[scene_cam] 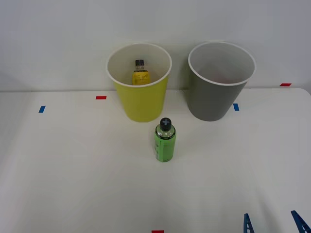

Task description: Put cans in the gray bin, plastic bottles in the light green bin

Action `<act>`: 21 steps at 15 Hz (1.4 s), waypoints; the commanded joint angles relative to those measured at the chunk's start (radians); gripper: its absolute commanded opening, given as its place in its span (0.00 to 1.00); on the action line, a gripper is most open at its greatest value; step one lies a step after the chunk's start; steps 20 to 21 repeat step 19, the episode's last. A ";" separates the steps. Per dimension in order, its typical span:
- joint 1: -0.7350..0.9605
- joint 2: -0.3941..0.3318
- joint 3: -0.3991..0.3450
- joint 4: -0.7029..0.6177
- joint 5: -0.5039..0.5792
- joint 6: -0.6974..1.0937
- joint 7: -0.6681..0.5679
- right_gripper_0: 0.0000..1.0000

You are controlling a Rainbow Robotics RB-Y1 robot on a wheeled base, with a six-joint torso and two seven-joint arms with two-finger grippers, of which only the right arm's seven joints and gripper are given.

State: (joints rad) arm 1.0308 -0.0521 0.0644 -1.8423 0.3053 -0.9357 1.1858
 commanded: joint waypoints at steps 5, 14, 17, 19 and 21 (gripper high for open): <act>0.000 0.000 0.000 0.000 0.000 0.000 0.000 1.00; 0.000 0.000 0.000 0.000 0.000 0.000 0.000 1.00; 0.000 0.000 0.000 0.000 0.000 0.000 0.000 1.00; 0.000 0.000 0.000 0.000 0.000 0.000 0.000 1.00; 0.000 0.000 0.000 0.000 0.000 0.000 0.000 1.00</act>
